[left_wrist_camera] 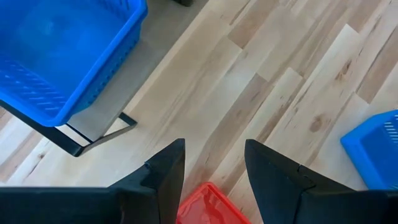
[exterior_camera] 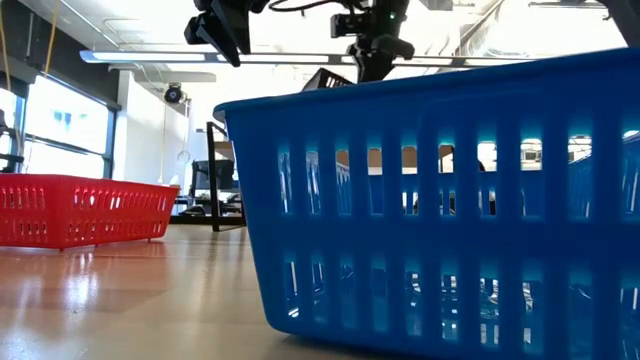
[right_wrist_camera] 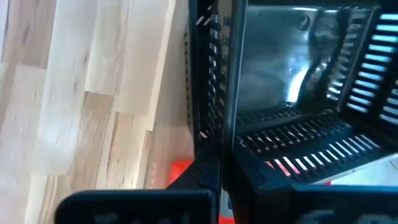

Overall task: Stack baskets on shelf by color
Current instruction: Stack the bottom black bin on top of the other black bin on the shelf

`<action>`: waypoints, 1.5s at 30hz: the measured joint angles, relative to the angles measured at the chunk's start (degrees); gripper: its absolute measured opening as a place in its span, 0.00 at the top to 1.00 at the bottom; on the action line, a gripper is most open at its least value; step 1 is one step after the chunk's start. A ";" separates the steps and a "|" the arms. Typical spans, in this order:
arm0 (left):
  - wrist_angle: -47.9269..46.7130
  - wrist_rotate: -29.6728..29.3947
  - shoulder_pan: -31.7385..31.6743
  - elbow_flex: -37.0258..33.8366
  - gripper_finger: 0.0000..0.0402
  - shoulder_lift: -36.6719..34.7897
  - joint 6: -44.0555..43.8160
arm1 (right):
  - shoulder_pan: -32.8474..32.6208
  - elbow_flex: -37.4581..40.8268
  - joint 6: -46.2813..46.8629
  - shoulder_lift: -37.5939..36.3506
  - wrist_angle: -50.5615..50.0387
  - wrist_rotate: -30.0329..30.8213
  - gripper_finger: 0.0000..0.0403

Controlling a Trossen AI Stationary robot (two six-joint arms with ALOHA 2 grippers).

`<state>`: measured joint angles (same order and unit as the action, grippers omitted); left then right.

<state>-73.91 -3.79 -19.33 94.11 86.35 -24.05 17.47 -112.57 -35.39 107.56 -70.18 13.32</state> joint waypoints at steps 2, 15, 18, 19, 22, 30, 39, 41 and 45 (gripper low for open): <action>-0.02 0.00 0.00 0.00 0.61 0.00 0.00 | 0.00 0.00 -0.26 0.48 -0.06 0.01 1.00; -0.02 -0.02 0.00 0.00 0.61 0.00 0.17 | 0.15 -0.04 0.84 1.68 -1.30 3.20 1.00; -0.02 -0.04 0.00 0.00 0.61 0.00 0.23 | 0.15 -0.04 0.84 2.19 -2.16 2.66 1.00; -0.02 -0.02 0.00 0.00 0.61 0.00 0.45 | 0.15 -0.04 0.80 2.44 -2.77 2.55 1.00; -0.01 -0.02 0.00 0.00 0.61 0.00 1.22 | 0.15 -0.04 0.48 3.06 -3.05 2.97 1.00; -0.02 -0.13 0.00 -0.02 0.61 0.00 1.77 | 0.11 -0.09 3.52 3.33 -1.30 2.73 0.92; -0.01 -0.26 -0.02 -0.02 0.61 0.00 3.23 | 0.11 -0.09 6.90 3.35 0.74 1.43 0.81; -0.01 -0.27 -0.02 -0.02 0.61 0.00 3.48 | 0.11 -0.09 6.92 3.35 1.12 1.09 0.81; -0.02 -0.26 -0.02 -0.02 0.61 0.00 4.77 | 0.11 -0.17 7.10 3.35 1.40 1.03 0.81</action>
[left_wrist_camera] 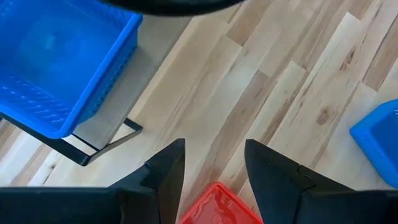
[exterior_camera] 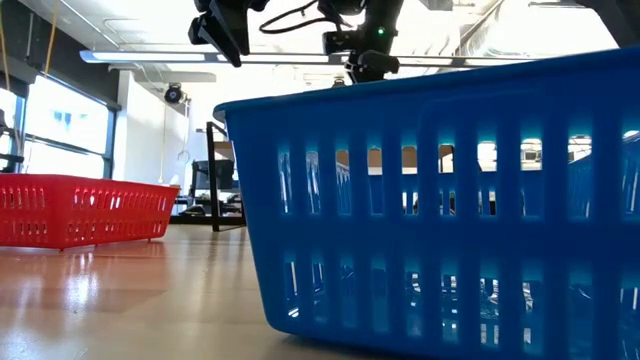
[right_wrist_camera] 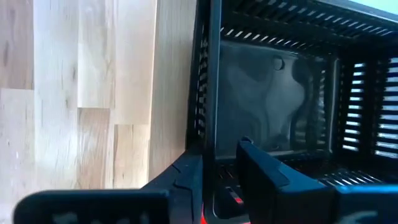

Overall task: Stack baskets on shelf by color
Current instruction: Stack the bottom black bin on top of the other black bin on the shelf, then stack the top red bin on top of the other red bin on the shelf

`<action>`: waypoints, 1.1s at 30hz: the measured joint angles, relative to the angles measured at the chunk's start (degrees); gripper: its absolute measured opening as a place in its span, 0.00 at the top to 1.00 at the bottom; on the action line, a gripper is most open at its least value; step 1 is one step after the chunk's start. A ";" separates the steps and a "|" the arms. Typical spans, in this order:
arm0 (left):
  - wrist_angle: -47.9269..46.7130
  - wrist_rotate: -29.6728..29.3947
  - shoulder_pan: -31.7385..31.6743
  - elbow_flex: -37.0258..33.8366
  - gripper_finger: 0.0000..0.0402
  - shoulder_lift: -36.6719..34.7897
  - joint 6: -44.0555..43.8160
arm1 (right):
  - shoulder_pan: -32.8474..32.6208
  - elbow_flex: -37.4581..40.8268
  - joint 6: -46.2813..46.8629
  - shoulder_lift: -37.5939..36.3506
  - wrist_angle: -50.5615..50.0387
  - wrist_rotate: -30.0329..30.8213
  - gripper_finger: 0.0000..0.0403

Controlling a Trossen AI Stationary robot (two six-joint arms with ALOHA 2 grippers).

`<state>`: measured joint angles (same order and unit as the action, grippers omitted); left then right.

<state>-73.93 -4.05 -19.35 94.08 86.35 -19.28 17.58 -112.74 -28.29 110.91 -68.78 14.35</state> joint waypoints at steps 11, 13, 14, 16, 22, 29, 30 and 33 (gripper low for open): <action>0.02 0.00 0.00 0.00 0.61 0.00 1.48 | 0.00 -3.64 2.89 0.04 -2.66 -0.91 0.80; 0.02 0.00 0.00 0.00 0.61 0.00 1.50 | -0.01 -3.64 2.91 0.04 -3.13 -0.48 0.80; 0.02 0.00 0.00 0.00 0.61 0.00 1.50 | -0.11 -3.64 2.89 0.04 -3.24 0.23 0.80; 0.00 0.00 0.00 0.00 0.61 0.00 1.50 | -0.46 -3.64 3.11 0.00 -3.50 1.53 0.80; -1.53 0.85 0.00 0.00 0.61 0.00 1.50 | -1.54 -7.67 6.74 -0.87 -7.43 -0.75 0.80; -4.86 0.41 0.76 0.00 0.61 0.00 -1.42 | -1.47 -14.05 8.98 -0.78 -11.84 -6.86 0.80; -5.74 0.38 1.11 0.00 0.61 0.00 -2.19 | -1.46 -14.81 8.99 -0.76 -12.60 -7.15 0.80; -8.46 -0.34 2.49 -0.52 0.61 -0.49 -5.87 | -1.46 -16.54 8.96 -0.81 -13.53 -8.78 0.80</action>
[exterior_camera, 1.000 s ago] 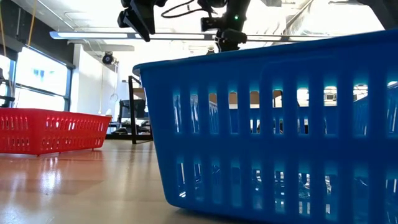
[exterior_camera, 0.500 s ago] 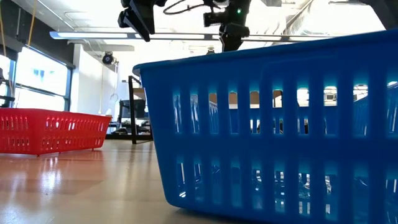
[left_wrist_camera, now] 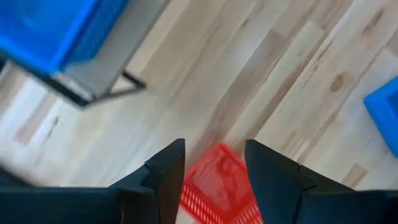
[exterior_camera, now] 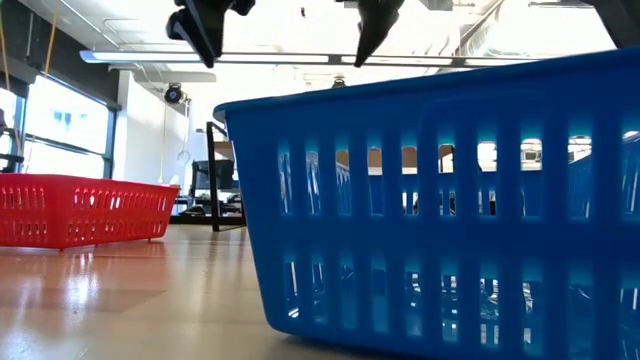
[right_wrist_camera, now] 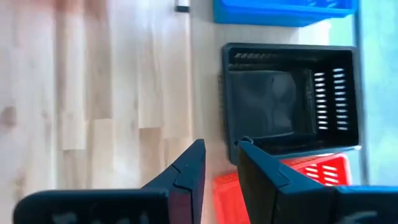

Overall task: Stack baskets on shelf by color
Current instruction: Stack the top red bin on top of the other red bin on the shelf

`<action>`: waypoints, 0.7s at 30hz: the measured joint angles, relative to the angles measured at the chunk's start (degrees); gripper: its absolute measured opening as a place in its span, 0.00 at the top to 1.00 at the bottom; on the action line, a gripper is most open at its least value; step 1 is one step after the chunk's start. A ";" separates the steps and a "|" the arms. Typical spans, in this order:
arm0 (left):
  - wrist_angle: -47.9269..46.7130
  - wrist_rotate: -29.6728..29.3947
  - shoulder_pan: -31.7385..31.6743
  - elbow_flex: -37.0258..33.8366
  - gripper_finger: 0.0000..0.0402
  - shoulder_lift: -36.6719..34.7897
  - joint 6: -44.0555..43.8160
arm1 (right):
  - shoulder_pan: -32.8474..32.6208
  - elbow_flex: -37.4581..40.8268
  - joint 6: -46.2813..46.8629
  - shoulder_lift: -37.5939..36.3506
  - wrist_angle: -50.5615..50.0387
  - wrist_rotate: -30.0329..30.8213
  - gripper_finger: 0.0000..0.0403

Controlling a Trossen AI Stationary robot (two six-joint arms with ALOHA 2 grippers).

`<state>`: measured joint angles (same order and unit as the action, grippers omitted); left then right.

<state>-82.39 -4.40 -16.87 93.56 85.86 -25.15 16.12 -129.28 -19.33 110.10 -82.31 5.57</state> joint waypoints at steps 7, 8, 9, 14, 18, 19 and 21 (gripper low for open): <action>0.21 -0.79 4.58 -7.40 0.61 -4.56 -11.16 | 0.00 -2.62 -0.37 0.02 -2.39 -1.17 0.80; 0.24 -0.79 5.17 -8.42 0.61 -5.19 -13.01 | 0.00 -2.86 -0.56 0.02 -2.34 -1.17 0.80; 0.35 -0.79 5.79 -9.47 0.61 -5.79 -14.66 | 0.00 -3.06 -0.63 0.02 -2.39 -1.16 0.80; 1.53 -0.95 9.27 -15.46 0.61 -8.16 -23.13 | 0.00 -3.14 -1.61 0.02 -2.52 -1.14 0.80; 2.06 -0.81 11.87 -20.60 0.61 -9.69 -29.96 | 0.00 -3.14 -1.68 0.02 -2.74 -1.14 0.80; 2.75 -0.75 12.54 -21.87 0.61 -9.97 -31.49 | 0.00 -3.14 -1.68 0.02 -2.79 -1.14 0.80; 3.84 -0.73 13.81 -24.36 0.61 -10.54 -34.12 | -0.04 -3.14 -1.03 0.02 -2.86 -1.12 0.80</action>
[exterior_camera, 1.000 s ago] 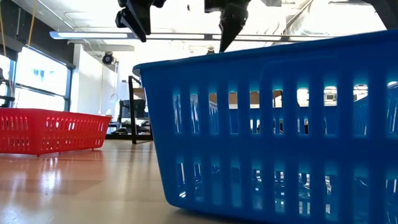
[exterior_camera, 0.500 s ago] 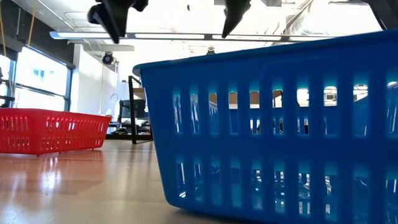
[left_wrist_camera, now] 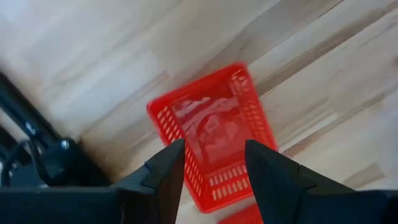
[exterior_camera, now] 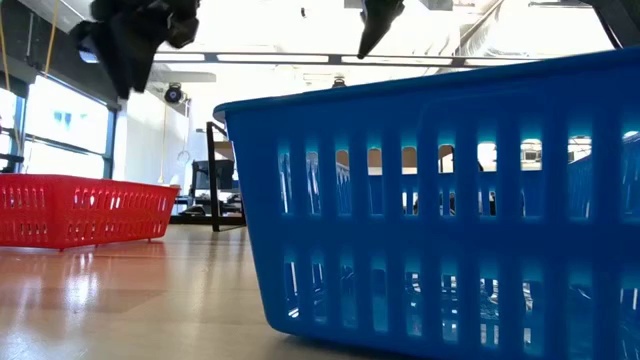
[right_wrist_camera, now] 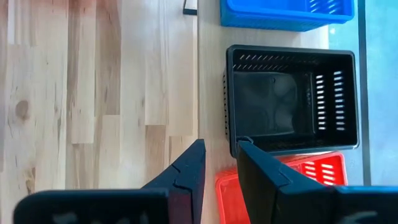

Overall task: Stack baskets on shelf by color
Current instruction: Stack the top red bin on top of the other red bin on the shelf

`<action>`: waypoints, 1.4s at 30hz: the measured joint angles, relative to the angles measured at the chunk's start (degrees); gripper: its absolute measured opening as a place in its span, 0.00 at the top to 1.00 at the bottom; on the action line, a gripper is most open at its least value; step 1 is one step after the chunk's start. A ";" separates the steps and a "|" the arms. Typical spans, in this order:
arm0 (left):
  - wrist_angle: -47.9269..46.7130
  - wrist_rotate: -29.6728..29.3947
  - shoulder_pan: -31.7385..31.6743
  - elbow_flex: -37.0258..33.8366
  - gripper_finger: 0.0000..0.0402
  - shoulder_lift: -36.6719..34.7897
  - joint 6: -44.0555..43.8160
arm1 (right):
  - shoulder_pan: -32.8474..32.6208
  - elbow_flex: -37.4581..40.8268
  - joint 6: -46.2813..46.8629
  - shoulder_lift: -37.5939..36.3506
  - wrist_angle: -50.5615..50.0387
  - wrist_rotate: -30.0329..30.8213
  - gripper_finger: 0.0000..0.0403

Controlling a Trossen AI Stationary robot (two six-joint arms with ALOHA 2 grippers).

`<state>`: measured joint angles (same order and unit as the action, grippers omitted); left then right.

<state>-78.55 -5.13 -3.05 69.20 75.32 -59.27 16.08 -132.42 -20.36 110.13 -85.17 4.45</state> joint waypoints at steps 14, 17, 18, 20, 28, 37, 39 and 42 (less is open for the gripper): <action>8.19 -0.19 5.06 -15.45 0.61 -1.15 -10.63 | -2.32 0.00 11.22 0.00 -2.57 -0.17 0.80; 9.71 -0.18 5.67 -17.25 0.61 -1.13 -11.54 | -3.77 0.00 12.90 0.00 -2.56 -0.17 0.80; 9.67 -0.26 5.90 -17.69 0.61 -1.13 -12.11 | -4.32 0.00 13.67 0.00 -2.58 -0.17 0.80; 9.78 -0.84 6.28 -18.63 0.61 -1.13 -13.76 | -5.58 0.00 15.24 0.00 -2.58 -0.17 0.80; 11.36 -2.01 6.93 -22.39 0.61 -1.13 -17.08 | -11.58 0.00 19.01 0.00 -3.82 -0.18 0.80; 22.33 -2.14 6.91 -29.53 0.61 -1.11 -20.15 | -17.82 0.00 20.44 0.00 -3.84 -0.20 0.80; 23.04 -2.14 6.91 -30.48 0.61 -1.08 -21.30 | -19.07 0.00 20.44 0.00 -3.84 -0.17 0.80; 23.08 -2.14 6.91 -30.81 0.61 -1.08 -21.86 | -20.81 0.00 20.44 0.00 -3.85 -0.20 0.80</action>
<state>-55.46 -7.27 3.86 38.39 74.24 -81.13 -4.74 -132.42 0.08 110.13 -89.01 4.25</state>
